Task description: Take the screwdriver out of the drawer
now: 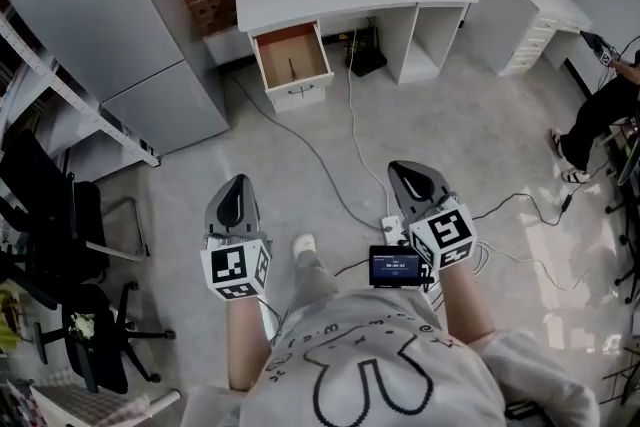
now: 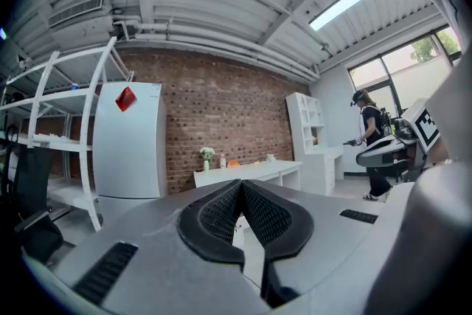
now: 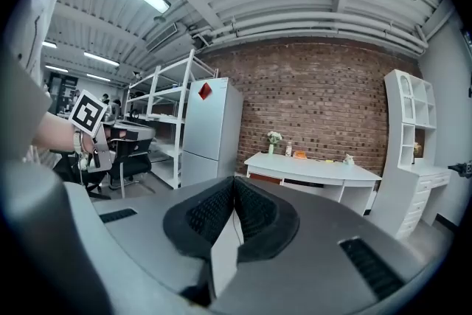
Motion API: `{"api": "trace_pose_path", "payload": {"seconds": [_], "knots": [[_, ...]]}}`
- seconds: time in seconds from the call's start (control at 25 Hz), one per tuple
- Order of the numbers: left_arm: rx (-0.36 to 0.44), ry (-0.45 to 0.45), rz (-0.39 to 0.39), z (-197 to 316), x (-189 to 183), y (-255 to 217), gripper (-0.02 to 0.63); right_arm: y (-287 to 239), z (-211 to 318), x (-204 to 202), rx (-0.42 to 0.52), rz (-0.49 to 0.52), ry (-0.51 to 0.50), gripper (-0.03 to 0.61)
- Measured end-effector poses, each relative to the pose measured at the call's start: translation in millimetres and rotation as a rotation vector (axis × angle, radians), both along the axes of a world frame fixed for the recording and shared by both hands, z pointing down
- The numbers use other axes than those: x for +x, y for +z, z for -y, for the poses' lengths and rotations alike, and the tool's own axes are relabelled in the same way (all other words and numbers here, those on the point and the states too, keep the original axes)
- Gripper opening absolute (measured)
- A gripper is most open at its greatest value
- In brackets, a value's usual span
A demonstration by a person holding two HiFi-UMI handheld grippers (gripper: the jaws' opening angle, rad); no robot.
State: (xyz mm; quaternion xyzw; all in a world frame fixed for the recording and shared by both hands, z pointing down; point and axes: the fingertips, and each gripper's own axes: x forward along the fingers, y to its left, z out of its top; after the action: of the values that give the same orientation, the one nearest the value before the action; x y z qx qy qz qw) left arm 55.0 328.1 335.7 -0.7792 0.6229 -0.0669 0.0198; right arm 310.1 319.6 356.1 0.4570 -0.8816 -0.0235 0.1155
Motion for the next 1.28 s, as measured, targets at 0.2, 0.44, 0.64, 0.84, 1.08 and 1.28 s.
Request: {"api": "trace_pose_path", "payload": {"seconds": [0.2, 0.44, 0.64, 0.84, 1.08, 1.28], "knots": [[-0.013, -0.005, -0.029, 50.8, -37.2, 5.2, 0.011, -2.7, 48.5, -37.3, -0.007, -0.022, -0.004, 0.020], [-0.033, 0.023, -0.047, 112.3, -71.1, 11.3, 0.011, -1.6, 102.8, -74.7, -0.033, -0.041, 0.003, 0.020], [-0.039, 0.061, -0.048, 160.7, -99.5, 11.9, 0.011, -2.4, 145.7, -108.4, -0.043, -0.046, 0.020, 0.020], [-0.048, 0.086, -0.043, 206.4, -124.7, 17.0, 0.011, 1.3, 187.4, -137.9, -0.051, -0.058, 0.024, 0.020], [-0.079, 0.090, -0.074, 250.0, -151.1, 22.8, 0.011, -3.0, 228.5, -168.2, -0.043, -0.073, 0.033, 0.020], [-0.099, 0.101, -0.184, 264.7, -156.2, 30.6, 0.011, 6.8, 244.2, -179.6, -0.070, -0.136, 0.014, 0.020]]}}
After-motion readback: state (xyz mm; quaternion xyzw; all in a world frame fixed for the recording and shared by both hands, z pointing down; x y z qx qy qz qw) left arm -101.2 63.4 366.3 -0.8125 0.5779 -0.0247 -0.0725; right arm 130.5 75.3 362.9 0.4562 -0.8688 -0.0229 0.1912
